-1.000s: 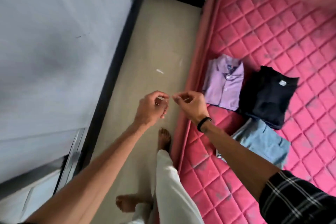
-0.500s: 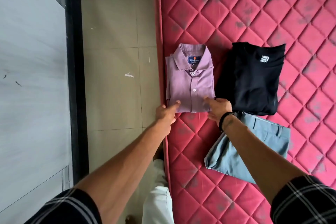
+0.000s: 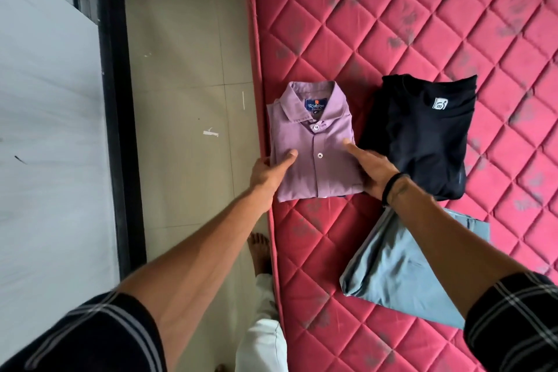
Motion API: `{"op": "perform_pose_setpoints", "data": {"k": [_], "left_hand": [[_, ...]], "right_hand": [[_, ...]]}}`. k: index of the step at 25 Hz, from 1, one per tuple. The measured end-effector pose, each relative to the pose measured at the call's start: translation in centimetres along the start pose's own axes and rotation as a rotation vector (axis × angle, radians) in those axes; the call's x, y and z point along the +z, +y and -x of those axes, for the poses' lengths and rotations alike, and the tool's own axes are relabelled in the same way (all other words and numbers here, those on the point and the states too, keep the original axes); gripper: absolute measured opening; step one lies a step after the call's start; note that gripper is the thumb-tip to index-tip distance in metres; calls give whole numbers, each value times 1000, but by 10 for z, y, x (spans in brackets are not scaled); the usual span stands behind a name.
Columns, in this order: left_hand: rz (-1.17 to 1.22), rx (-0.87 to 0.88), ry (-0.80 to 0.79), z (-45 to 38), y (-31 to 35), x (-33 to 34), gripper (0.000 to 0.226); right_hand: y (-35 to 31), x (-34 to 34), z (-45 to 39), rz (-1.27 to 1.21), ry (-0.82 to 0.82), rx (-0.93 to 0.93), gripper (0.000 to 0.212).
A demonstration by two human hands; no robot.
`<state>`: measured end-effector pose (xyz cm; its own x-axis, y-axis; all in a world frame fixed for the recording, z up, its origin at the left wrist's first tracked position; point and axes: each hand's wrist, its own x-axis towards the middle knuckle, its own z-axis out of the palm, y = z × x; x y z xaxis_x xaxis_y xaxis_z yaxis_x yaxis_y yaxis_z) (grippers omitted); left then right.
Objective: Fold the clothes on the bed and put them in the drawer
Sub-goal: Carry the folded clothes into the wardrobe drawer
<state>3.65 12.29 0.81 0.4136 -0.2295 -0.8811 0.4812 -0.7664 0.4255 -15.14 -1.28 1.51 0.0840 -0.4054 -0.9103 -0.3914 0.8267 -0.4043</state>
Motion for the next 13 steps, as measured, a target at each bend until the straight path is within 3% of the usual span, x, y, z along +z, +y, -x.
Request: {"op": "perform_pose_setpoints", "data": {"k": [5, 9, 13], "left_hand": [[-196, 166, -45, 8, 16, -7, 76], [-196, 211, -75, 39, 7, -41, 51], [54, 232, -60, 108, -27, -89, 31]], "right_hand": [[-17, 23, 19, 94, -121, -182, 38], [-10, 35, 60, 261, -69, -428, 25], [13, 61, 127, 400, -67, -574, 21]]}}
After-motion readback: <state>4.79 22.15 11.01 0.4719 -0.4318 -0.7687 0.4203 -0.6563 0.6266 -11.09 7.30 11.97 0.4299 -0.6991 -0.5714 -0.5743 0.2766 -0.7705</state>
